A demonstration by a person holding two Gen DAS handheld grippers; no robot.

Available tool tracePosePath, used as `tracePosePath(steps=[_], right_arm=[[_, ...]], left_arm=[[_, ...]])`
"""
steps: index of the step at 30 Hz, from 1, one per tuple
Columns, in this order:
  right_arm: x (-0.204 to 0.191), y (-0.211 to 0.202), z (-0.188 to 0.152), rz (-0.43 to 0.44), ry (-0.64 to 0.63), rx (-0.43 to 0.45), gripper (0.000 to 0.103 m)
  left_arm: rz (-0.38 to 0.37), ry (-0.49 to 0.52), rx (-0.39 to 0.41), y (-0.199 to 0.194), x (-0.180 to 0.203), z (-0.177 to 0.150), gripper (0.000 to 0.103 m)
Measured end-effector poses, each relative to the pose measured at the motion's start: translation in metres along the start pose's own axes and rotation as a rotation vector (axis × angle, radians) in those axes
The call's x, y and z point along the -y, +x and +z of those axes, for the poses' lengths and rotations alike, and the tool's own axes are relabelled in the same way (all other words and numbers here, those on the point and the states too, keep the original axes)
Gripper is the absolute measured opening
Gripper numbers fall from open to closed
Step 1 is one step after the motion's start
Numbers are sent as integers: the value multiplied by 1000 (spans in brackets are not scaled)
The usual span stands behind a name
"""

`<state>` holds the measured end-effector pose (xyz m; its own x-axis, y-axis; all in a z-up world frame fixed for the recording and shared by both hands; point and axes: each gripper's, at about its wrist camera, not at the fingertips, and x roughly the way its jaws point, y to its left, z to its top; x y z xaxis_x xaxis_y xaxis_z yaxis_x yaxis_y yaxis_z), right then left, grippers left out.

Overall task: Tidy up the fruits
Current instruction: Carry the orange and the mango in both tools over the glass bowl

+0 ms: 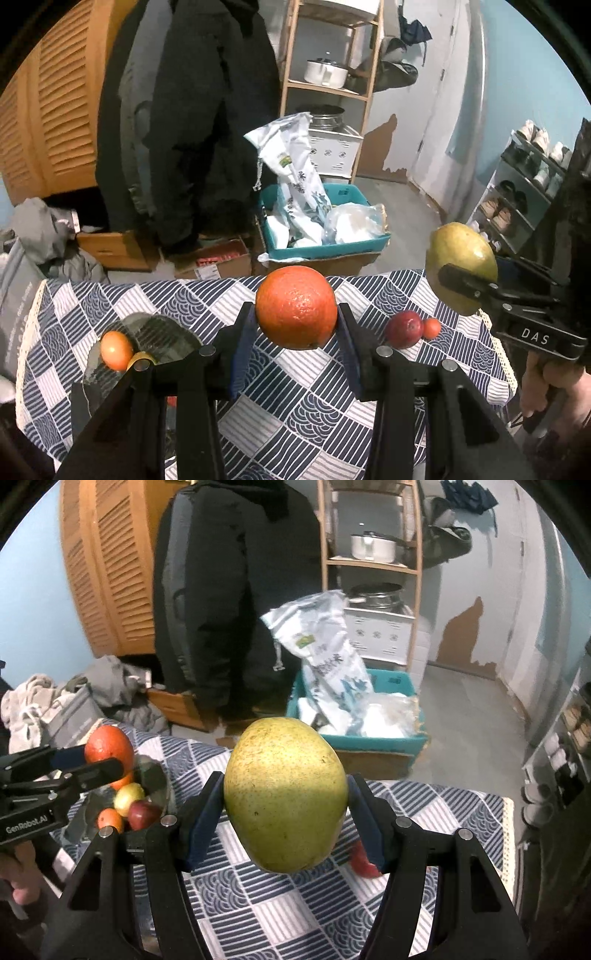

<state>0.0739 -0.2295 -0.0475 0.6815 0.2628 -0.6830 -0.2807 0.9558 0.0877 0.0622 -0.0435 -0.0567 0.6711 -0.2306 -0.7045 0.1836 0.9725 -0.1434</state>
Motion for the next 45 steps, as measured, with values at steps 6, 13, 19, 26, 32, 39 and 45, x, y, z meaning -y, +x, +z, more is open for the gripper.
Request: tracePosePath(steps=[6, 13, 19, 26, 32, 39, 45], right_arm=[[-24, 12, 5, 66, -10, -23, 67], [-66, 33, 12, 123, -64, -54, 67], [-98, 52, 17, 172, -95, -87, 67], [-131, 79, 20, 205, -126, -120, 67], [-157, 106, 19, 226, -158, -154, 67], [-184, 147, 3, 220, -198, -217, 67], [-194, 183, -12, 239, -193, -298, 67]], left_arm=[[37, -37, 7, -8, -23, -3, 44], [81, -75, 18, -15, -53, -8, 44], [124, -120, 10, -16, -82, -15, 44], [171, -181, -2, -14, -118, -21, 44], [233, -240, -38, -1, -156, -33, 44], [264, -327, -88, 16, -196, -53, 44], [315, -362, -138, 32, -221, -73, 44]])
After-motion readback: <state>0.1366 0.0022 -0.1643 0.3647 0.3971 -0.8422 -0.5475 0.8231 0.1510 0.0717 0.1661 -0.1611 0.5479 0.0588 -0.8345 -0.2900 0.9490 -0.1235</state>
